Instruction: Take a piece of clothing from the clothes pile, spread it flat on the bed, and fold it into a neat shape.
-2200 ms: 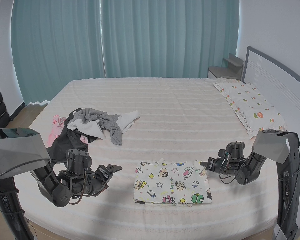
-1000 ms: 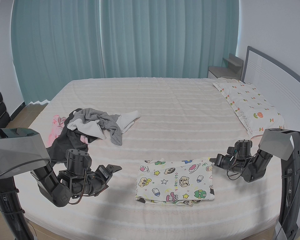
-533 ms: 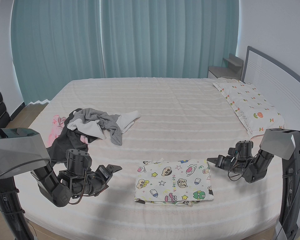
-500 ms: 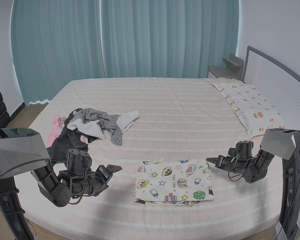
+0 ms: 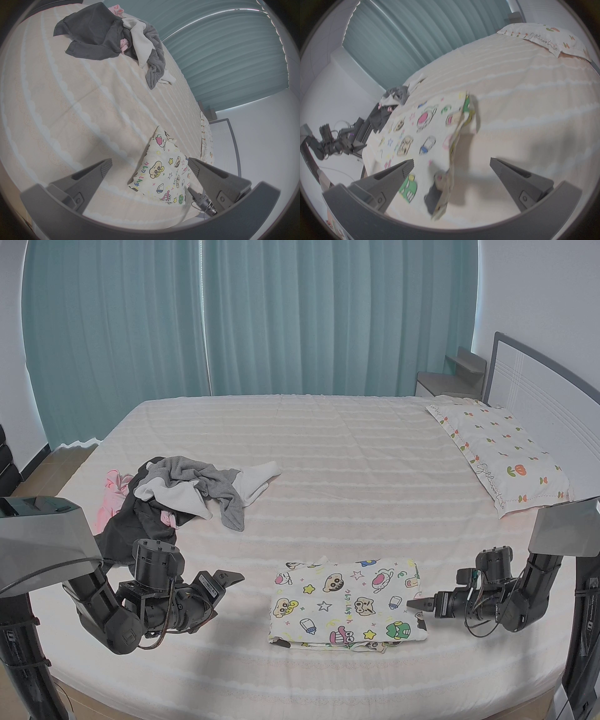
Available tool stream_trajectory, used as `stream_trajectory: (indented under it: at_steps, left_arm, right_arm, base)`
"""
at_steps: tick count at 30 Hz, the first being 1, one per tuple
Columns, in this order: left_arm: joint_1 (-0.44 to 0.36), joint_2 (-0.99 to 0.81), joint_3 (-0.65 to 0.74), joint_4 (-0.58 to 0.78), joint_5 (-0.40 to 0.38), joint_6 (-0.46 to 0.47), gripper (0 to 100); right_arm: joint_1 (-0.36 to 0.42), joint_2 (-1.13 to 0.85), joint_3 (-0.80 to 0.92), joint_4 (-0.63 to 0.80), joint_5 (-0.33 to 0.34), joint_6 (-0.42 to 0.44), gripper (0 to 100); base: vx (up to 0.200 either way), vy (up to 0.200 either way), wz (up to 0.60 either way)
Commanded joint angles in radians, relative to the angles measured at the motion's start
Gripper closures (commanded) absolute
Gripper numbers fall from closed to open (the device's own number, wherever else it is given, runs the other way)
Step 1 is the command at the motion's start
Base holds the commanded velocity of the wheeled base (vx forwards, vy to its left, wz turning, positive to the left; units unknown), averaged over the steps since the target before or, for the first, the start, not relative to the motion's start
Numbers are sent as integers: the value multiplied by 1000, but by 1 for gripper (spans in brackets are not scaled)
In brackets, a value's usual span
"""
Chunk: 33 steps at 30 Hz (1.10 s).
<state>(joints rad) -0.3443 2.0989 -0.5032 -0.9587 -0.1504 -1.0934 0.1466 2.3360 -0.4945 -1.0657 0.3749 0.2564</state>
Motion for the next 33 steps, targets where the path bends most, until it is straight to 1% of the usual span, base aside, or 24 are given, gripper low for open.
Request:
stream_trajectory:
  at_steps: [1,4,15,16,26,33]
  left_arm:
    - [-1,1,0,0,-1,0,0]
    - [-1,1,0,0,0,0,0]
    - [-1,1,0,0,-1,0,0]
    - [-1,1,0,0,-1,0,0]
    - [-1,1,0,0,-1,0,0]
    - [-1,1,-1,0,0,0,0]
  right_arm:
    - [39,-14,77,-34,4,-28,0]
    - [53,-6,105,-85,4,-32,0]
    - [53,-7,114,-89,2,-34,0]
    - [53,-7,114,-89,1,-34,100]
    - [51,-21,126,-91,1,-37,100]
    - [42,-99,169,-65,-1,-71,100]
  base:
    - [0,0,0]
    - [0,0,0]
    - [0,0,0]
    - [0,0,0]
    - [0,0,0]
    - [0,0,0]
